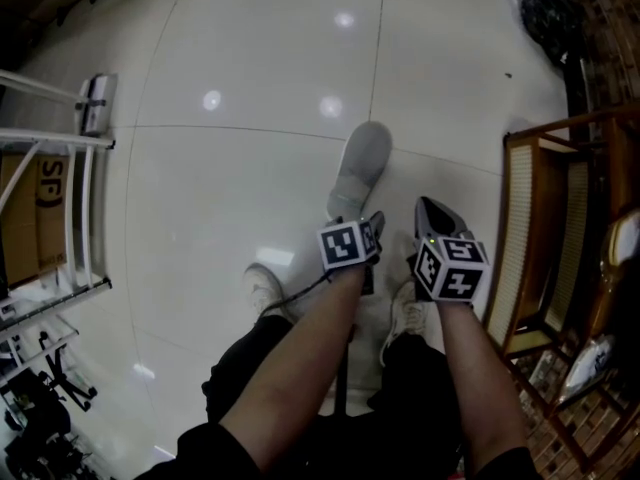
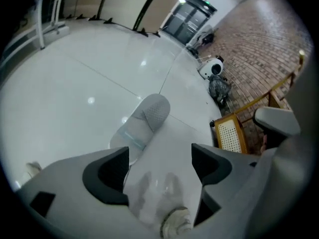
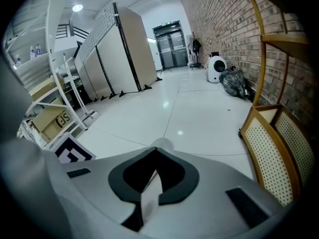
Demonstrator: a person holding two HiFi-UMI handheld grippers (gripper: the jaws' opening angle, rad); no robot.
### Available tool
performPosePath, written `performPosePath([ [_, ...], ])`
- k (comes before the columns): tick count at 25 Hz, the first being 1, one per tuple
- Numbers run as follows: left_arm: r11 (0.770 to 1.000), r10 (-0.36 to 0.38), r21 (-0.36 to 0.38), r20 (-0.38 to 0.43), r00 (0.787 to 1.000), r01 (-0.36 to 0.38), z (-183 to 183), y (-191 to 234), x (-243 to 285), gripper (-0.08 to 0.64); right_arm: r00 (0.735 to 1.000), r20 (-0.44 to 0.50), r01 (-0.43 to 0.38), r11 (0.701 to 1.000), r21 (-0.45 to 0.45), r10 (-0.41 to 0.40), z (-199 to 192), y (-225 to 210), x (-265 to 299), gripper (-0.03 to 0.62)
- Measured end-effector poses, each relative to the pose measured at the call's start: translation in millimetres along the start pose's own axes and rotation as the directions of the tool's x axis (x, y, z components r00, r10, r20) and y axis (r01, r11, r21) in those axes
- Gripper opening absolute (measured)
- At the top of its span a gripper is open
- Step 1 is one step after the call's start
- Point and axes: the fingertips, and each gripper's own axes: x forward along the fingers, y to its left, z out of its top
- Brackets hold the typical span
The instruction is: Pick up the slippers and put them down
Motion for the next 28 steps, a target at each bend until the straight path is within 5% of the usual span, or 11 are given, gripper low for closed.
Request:
performPosePath([
  [3, 0.993, 0.015, 0.119, 0.095, 0.995, -0.026, 33, -8, -24, 0.391, 0.998, 0.004, 0.059, 0.998, 0.022, -0.059, 6, -13, -6, 0.009],
  [6, 0.963, -0.014, 0.264, 0.236, 0.972, -0.05, 88, -29, -68, 0.387, 0.984, 0.103, 0.141, 0.988, 0.068, -0.148, 36, -29, -29, 0.009],
  [11, 0.856, -0.153, 0.506, 0.444, 0.883, -0.106, 170, -80, -180, 0.374, 0.96, 0.22, 0.162, 0.984, 0.071, -0.174, 80, -16, -79, 0.009],
  [15, 0.889, -0.216, 0.452, 0.554, 0.804, -0.073, 181, -97, -271, 0.374, 0.931, 0.338, 0.132, 0.991, 0.032, -0.135, 119, 11, -146, 0.009],
  [20, 0.855, -0.228, 0.479, 0.688, 0.689, -0.196, 195, -117, -368, 0.254, 0.873, 0.479, 0.122, 0.992, -0.019, -0.098, 177, 35, -221, 0.009],
  [24, 0.849, -0.25, 0.48, 0.733, 0.633, -0.22, 173, -125, -426, 0.221, 0.837, 0.542, 0.12, 0.992, -0.048, -0.075, 188, 54, -282, 0.009],
  [28, 0.826, -0.319, 0.512, 0.769, 0.553, -0.236, 176, -138, -500, 0.201, 0.758, 0.651, 0.109, 0.992, -0.057, -0.046, 210, 72, -342, 0.009],
])
